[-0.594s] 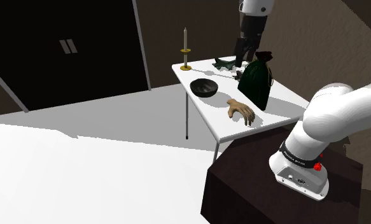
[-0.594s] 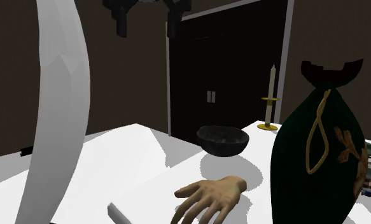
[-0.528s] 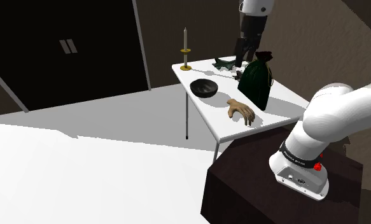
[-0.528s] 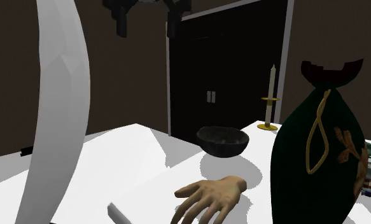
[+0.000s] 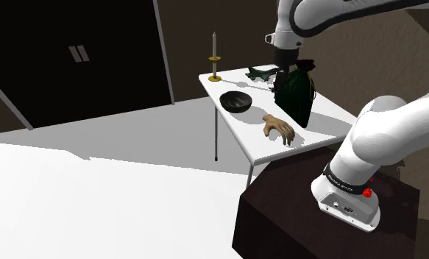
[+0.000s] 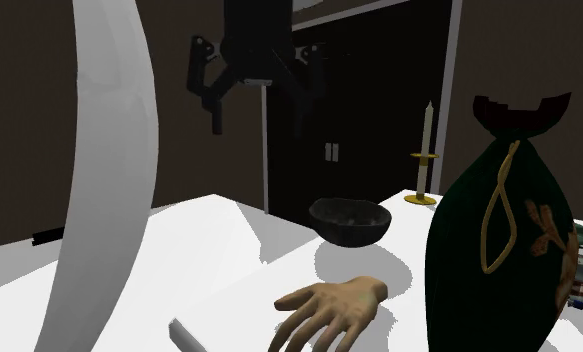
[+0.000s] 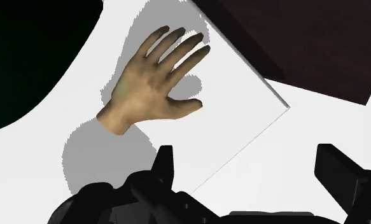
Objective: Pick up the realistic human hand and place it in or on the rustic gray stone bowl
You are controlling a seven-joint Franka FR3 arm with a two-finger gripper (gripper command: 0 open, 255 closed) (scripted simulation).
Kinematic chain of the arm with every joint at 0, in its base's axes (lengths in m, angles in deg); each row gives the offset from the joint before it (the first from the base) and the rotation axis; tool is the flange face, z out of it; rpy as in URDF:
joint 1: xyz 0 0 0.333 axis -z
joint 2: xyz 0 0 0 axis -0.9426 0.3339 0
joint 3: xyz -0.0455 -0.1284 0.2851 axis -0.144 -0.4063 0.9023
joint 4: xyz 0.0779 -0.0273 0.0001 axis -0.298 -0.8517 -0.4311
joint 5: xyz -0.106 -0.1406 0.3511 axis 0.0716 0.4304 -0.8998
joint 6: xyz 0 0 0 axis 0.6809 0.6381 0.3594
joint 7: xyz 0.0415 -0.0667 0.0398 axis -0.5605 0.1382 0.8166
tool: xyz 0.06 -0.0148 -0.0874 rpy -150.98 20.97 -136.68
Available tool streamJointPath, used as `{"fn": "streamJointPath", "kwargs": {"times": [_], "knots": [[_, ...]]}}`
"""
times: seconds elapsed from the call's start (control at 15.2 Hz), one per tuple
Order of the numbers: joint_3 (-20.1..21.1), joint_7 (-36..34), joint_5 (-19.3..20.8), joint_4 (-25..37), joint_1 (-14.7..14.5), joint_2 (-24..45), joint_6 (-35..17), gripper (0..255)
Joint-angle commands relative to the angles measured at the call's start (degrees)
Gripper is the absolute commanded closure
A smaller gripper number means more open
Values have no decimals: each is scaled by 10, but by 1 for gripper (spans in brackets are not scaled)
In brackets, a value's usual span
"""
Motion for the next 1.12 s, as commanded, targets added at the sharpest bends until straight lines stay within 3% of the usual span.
{"fn": "streamJointPath", "kwargs": {"times": [0.0,0.4,0.86,1.06], "knots": [[-16,54,22,-19,-8,26,-41,0],[-63,198,90,-65,-24,116,-170,0],[-110,349,165,-77,-37,276,-347,0],[-117,364,176,-79,-36,315,-389,0]]}}
